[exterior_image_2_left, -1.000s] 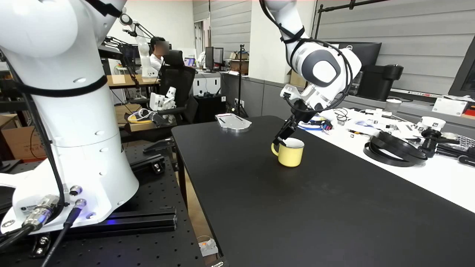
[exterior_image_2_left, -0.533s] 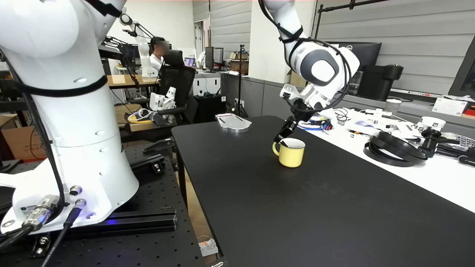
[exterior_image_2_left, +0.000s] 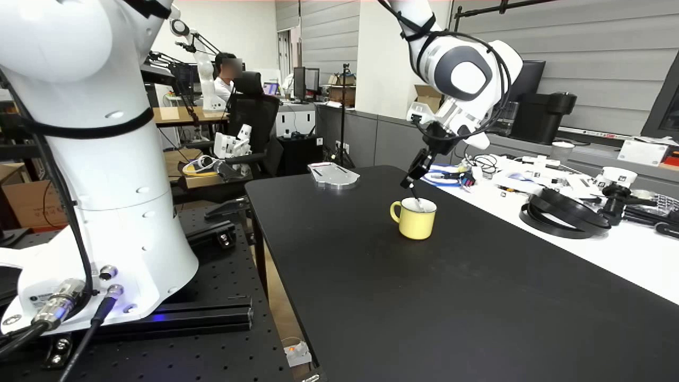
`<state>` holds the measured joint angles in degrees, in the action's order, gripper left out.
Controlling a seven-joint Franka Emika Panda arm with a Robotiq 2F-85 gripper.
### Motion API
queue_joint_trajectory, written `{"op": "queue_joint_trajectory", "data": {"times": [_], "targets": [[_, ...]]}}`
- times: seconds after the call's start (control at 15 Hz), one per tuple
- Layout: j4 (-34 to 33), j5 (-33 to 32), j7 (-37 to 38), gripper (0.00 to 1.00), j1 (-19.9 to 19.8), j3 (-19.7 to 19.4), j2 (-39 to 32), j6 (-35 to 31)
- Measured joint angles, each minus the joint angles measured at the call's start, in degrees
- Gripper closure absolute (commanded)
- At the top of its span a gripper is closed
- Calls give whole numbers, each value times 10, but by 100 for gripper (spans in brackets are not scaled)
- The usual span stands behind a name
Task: Pick the marker from the cup and put it on the table
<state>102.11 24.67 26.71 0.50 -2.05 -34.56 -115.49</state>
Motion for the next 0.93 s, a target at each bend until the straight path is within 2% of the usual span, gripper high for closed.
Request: {"op": "queue_joint_trajectory", "data": {"times": [0.6, 0.93], "targets": [[-7, 14, -13, 98, -9, 9, 119, 93], [10, -3, -67, 98, 23, 45, 175, 132]]}}
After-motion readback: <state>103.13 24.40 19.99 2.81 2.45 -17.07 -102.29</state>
